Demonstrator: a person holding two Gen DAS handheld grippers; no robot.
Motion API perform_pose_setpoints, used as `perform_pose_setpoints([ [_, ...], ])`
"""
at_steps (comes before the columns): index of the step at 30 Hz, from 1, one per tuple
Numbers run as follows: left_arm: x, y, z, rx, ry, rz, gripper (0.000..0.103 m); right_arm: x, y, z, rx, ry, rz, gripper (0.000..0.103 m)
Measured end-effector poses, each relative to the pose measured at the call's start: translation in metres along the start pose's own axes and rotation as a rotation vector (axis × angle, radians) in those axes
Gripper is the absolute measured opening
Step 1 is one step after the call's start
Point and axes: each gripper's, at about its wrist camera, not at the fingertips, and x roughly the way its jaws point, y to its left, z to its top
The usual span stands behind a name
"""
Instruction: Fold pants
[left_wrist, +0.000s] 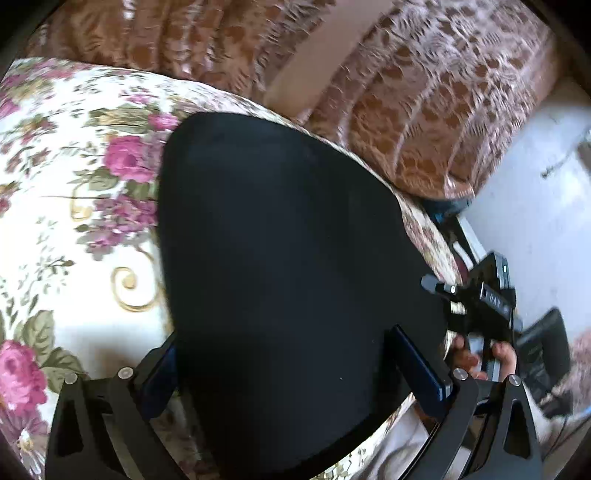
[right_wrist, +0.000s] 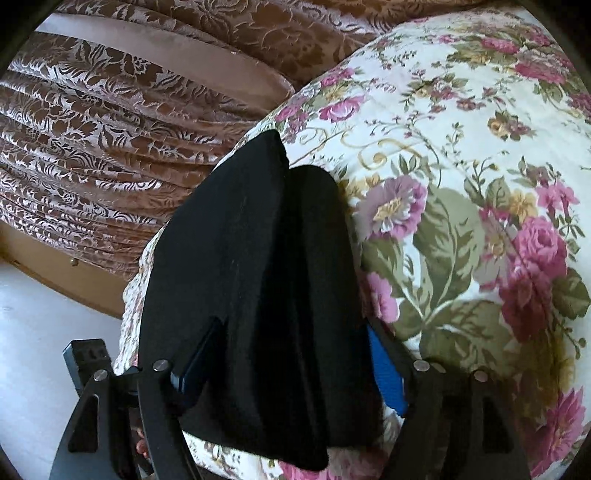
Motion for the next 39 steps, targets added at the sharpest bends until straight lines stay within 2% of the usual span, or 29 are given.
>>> perform_pose_setpoints([
  [2, 0.003, -0.001, 0.0, 0.003, 0.014, -0.008, 0.103, 0.0, 0.0, 0.0, -0.006, 0.017, 0.008, 0.077],
  [6, 0.003, 0.011, 0.006, -0.075, 0.018, -0.079, 0.103, -0.002, -0.001, -0.003, -0.023, 0.04, 0.027, 0.077],
  [9, 0.006, 0.014, 0.009, -0.12, 0.02, -0.099, 0.103, -0.002, -0.002, -0.005, -0.028, 0.034, 0.04, 0.079],
  [12, 0.014, 0.004, 0.01, -0.094, 0.028, -0.076, 0.102, 0.0, 0.002, -0.008, -0.037, 0.021, 0.023, 0.081],
  [16, 0.022, -0.016, 0.005, 0.044, 0.049, 0.009, 0.103, 0.002, 0.009, -0.01, -0.079, 0.011, -0.002, 0.082],
  [20, 0.025, -0.013, 0.007, 0.009, 0.054, 0.0, 0.102, 0.003, 0.006, -0.009, -0.081, 0.0, 0.014, 0.082],
  [28, 0.026, -0.013, 0.006, -0.016, 0.056, 0.034, 0.102, 0.006, 0.011, -0.009, -0.099, -0.012, -0.004, 0.082],
  [31, 0.024, -0.017, 0.003, 0.001, 0.048, 0.066, 0.097, 0.005, 0.014, -0.011, -0.112, -0.023, -0.021, 0.078],
  [33, 0.02, -0.017, 0.001, 0.0, 0.042, 0.074, 0.086, 0.004, 0.021, -0.013, -0.137, -0.037, -0.035, 0.072],
  [35, 0.014, -0.021, 0.0, 0.011, 0.028, 0.076, 0.077, 0.001, 0.028, -0.016, -0.16, -0.053, -0.036, 0.059],
  [39, 0.001, -0.034, -0.001, 0.095, 0.002, 0.119, 0.063, -0.006, 0.053, -0.02, -0.265, -0.084, -0.083, 0.052],
])
